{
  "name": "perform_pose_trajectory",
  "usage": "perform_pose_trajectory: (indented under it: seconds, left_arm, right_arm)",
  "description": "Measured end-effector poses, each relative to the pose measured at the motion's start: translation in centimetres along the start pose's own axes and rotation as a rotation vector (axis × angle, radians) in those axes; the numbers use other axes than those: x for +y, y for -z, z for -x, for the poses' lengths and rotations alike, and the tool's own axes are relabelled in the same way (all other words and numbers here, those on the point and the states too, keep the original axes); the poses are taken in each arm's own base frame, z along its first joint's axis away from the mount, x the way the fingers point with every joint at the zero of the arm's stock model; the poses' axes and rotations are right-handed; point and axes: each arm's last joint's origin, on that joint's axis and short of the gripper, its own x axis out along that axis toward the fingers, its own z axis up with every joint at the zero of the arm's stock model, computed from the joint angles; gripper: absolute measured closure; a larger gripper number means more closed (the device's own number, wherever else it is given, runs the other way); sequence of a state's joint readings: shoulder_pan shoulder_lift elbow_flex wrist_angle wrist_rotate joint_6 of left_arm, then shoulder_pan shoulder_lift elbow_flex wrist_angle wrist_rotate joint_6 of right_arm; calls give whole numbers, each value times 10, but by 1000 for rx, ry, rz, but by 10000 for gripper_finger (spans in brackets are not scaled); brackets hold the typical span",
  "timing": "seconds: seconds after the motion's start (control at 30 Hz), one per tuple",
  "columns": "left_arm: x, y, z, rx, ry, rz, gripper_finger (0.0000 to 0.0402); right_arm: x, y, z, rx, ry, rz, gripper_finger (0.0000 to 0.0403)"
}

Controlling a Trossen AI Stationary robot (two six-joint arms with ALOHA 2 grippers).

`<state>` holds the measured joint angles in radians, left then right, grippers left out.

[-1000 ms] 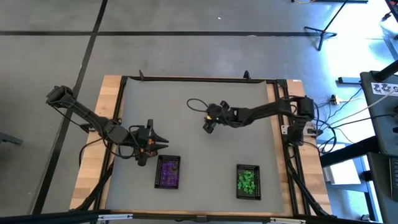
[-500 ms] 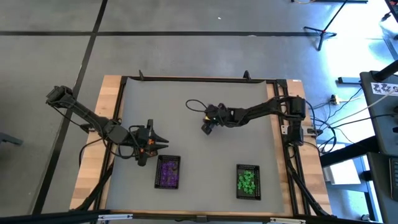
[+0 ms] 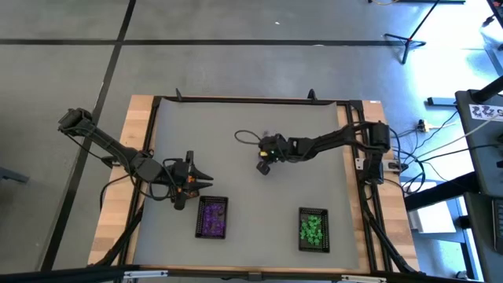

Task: Sort Halloween decoration
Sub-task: Put the purple spider toy into the bottom left black basket

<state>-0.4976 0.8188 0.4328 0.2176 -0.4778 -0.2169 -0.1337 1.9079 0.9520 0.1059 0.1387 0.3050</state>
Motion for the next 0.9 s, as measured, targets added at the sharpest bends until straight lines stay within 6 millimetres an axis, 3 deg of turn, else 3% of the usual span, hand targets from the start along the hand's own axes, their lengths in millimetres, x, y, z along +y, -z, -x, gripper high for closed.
perform_pose_trajectory:
  seconds: [0.37, 0.73, 0.9]
  left_arm:
    - [0, 0, 0, 1, 0, -1, 327]
    - [0, 0, 0, 0, 0, 0, 327]
    - [0, 0, 0, 1, 1, 0, 327]
  right_arm:
    - [54, -28, 46, -210, -139, 119, 402]
    - [158, -53, 88, -437, -427, 321, 403]
    - [195, -53, 88, -456, -477, 408, 403]
